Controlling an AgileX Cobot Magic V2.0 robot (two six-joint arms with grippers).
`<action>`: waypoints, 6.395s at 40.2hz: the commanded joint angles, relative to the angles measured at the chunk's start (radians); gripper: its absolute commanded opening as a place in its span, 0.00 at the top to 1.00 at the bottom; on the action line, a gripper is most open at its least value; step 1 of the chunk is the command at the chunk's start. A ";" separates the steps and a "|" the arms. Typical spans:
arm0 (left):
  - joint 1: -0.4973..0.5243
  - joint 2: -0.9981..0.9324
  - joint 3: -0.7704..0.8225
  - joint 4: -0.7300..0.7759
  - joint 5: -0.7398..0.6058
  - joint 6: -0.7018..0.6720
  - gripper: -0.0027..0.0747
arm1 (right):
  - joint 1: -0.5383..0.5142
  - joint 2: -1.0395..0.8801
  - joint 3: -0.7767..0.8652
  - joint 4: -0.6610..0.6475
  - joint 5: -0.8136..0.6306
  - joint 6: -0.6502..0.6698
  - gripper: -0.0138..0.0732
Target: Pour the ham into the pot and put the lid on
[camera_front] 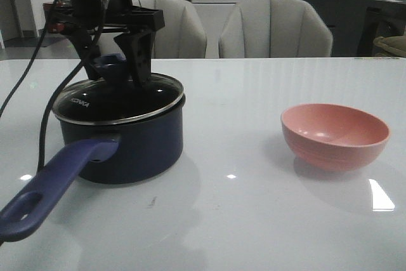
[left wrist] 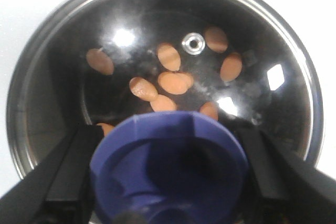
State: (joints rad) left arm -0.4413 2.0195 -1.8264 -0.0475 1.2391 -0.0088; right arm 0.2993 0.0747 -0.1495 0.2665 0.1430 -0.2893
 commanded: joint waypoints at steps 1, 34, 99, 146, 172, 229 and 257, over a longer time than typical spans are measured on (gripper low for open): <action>-0.011 -0.044 -0.029 -0.009 0.025 -0.001 0.62 | -0.001 0.014 -0.028 0.007 -0.073 -0.010 0.67; -0.009 -0.044 -0.146 -0.004 0.027 -0.001 0.21 | -0.001 0.014 -0.028 0.007 -0.073 -0.010 0.67; 0.144 -1.422 0.978 0.048 -0.587 0.028 0.21 | -0.001 0.014 -0.028 0.007 -0.073 -0.010 0.67; 0.142 -1.981 1.455 0.061 -0.849 0.028 0.79 | -0.001 0.014 -0.028 0.007 -0.073 -0.010 0.67; 0.353 -1.989 1.657 0.033 -1.091 0.016 0.79 | -0.001 0.014 -0.028 0.007 -0.073 -0.010 0.67; 0.412 -2.044 1.853 0.067 -1.239 -0.069 0.79 | -0.001 0.014 -0.028 0.007 -0.073 -0.010 0.67; 0.412 -2.044 1.853 0.067 -1.239 -0.069 0.79 | -0.187 -0.024 0.071 -0.185 -0.099 0.148 0.67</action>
State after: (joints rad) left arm -0.0301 -0.0037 0.0046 0.0207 0.0793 -0.0694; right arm 0.1646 0.0586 -0.0676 0.1428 0.1329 -0.2118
